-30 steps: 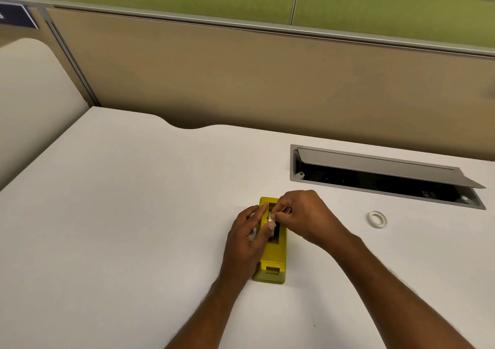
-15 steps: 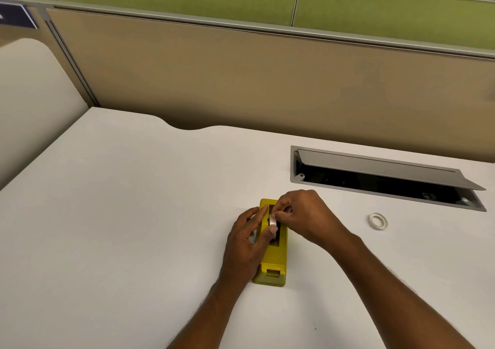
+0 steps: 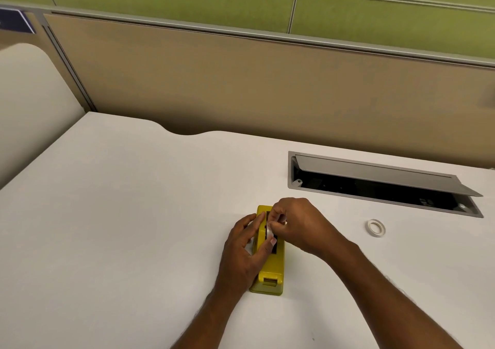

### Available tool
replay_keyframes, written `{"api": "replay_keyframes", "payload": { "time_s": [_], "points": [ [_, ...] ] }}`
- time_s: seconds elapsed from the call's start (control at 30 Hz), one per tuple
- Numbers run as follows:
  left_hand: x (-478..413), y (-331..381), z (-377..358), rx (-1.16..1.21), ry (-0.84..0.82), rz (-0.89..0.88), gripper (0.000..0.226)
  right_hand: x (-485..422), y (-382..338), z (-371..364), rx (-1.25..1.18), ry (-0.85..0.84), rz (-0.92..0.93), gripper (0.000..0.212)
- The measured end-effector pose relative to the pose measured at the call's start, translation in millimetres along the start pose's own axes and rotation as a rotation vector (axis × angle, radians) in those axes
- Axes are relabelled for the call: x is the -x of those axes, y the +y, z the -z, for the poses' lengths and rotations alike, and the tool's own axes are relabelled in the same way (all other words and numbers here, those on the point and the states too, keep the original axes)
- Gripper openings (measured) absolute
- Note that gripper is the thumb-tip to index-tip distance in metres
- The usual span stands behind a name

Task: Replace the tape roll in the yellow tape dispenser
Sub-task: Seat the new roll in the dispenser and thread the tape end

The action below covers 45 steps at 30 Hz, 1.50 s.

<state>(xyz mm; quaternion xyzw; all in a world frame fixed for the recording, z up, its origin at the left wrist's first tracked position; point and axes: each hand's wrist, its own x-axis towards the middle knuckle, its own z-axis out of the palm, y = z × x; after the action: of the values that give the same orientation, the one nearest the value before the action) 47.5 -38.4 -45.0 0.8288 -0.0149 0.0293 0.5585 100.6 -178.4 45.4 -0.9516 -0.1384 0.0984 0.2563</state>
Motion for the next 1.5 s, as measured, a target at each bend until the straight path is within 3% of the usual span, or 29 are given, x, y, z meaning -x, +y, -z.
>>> {"api": "replay_keyframes", "payload": {
  "time_s": [0.27,0.57,0.8,1.07,1.5],
  "points": [
    [-1,3,-2,0.048,0.034,0.024,0.032,3,-2,-2,0.141,0.034,0.105,0.015],
    [0,2,0,0.005,-0.019,0.026,0.042,4,-4,-1,0.172,0.067,0.128,0.020],
    [-1,5,-1,0.058,0.005,0.047,0.027,5,-3,4,0.235,0.082,0.200,0.020],
    [1,10,1,0.019,-0.015,0.029,0.044,7,-5,5,0.200,0.096,0.166,0.016],
    [0,3,-1,0.030,-0.008,0.017,0.038,9,-8,9,0.184,0.119,0.133,0.011]
  ]
}}
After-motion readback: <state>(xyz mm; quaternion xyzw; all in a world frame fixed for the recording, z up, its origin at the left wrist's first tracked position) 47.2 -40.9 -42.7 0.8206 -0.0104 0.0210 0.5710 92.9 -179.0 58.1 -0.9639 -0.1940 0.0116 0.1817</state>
